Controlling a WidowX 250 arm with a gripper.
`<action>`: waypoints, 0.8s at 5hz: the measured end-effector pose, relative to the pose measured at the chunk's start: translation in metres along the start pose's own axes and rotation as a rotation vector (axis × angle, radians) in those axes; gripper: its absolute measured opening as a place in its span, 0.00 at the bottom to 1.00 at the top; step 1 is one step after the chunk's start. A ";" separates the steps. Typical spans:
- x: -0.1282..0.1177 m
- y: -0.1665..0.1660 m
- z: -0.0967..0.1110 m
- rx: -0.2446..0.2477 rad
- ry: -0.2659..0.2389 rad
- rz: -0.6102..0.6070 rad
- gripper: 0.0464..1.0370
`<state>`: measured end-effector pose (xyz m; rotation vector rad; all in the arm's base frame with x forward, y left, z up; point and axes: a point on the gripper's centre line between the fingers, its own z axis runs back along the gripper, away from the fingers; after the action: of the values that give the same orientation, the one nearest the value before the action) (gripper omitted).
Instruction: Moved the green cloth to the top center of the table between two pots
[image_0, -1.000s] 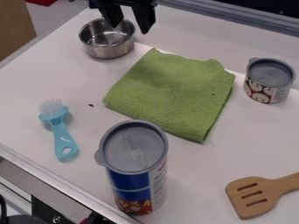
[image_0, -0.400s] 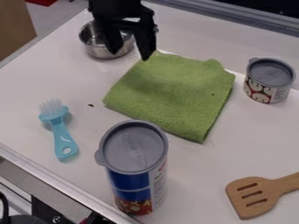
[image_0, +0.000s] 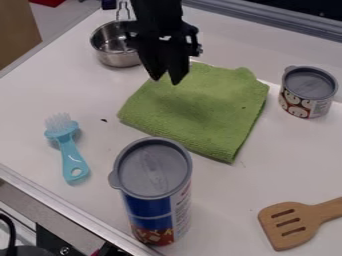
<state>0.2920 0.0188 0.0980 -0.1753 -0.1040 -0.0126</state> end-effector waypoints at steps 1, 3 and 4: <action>0.006 -0.004 -0.019 -0.010 0.020 0.026 0.14; 0.016 -0.001 -0.040 0.045 0.000 0.033 0.01; 0.017 0.002 -0.051 0.074 0.014 0.022 0.01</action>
<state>0.3139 0.0116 0.0499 -0.1020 -0.0887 0.0123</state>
